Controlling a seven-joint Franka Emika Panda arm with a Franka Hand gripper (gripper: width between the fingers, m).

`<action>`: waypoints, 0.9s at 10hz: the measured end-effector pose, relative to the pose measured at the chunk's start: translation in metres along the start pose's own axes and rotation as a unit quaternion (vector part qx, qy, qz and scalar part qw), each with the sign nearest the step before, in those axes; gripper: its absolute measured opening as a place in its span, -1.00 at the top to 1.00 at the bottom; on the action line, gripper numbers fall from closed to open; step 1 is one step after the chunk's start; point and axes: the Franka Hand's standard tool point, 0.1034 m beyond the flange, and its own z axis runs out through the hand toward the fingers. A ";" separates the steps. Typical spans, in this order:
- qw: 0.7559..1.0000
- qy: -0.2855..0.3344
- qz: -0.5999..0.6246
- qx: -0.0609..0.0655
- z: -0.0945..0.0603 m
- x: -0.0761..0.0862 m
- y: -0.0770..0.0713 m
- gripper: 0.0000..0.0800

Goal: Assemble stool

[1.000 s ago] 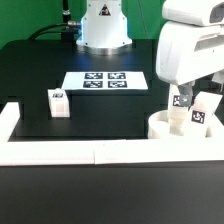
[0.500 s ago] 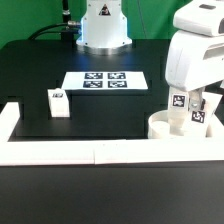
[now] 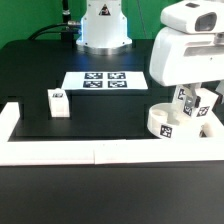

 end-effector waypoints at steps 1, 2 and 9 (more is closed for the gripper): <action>0.999 -0.001 0.039 -0.002 0.000 -0.001 0.004 0.16; 0.997 -0.001 0.081 -0.004 0.001 -0.002 0.008 0.16; 0.900 0.000 0.435 -0.006 0.005 -0.006 0.051 0.16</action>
Offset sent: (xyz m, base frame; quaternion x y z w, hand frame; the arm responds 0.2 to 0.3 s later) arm 0.0154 -0.0091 -0.0022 0.0150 0.0256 0.2490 0.9681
